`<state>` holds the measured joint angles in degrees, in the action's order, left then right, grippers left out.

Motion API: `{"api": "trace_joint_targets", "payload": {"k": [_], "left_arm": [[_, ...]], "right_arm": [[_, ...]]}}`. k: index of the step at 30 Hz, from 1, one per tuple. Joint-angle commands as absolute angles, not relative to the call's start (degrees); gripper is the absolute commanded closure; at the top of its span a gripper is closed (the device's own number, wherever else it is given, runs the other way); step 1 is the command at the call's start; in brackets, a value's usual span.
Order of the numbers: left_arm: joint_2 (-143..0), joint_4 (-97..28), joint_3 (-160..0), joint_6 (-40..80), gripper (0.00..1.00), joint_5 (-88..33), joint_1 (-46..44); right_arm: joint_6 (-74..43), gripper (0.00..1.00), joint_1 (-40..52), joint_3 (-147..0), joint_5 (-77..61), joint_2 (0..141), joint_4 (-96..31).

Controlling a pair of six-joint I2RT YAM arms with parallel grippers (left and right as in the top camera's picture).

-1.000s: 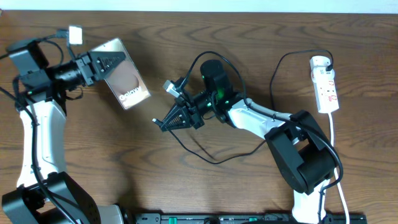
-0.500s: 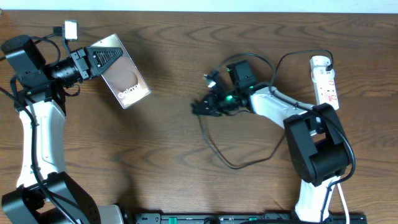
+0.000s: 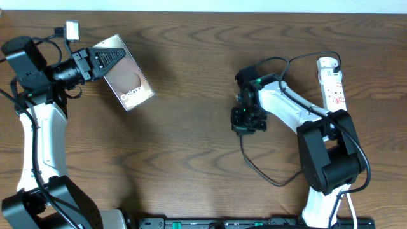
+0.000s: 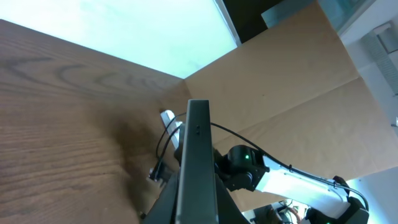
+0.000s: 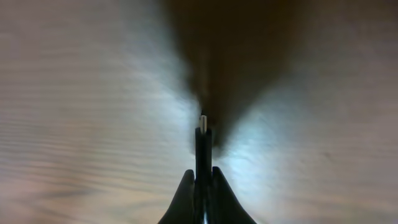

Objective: Plug charger to phone and switch on socket

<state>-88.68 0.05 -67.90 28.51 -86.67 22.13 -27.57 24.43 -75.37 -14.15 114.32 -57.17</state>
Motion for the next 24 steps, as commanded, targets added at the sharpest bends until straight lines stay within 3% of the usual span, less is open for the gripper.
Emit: {"api": "trace_joint_targets", "payload": {"k": [1, 24], "left_arm": [[-88.3, 0.3, -68.5, 29.0, 0.92, -87.8, 22.2], [-88.3, 0.1, -68.5, 29.0, 0.92, -87.8, 22.2]], "right_arm": [[-28.3, 0.99, 26.5, -75.9, -6.9, 113.2, -60.2], [-30.8, 0.99, 29.6, -68.2, -9.6, 113.3, -54.8]]}}
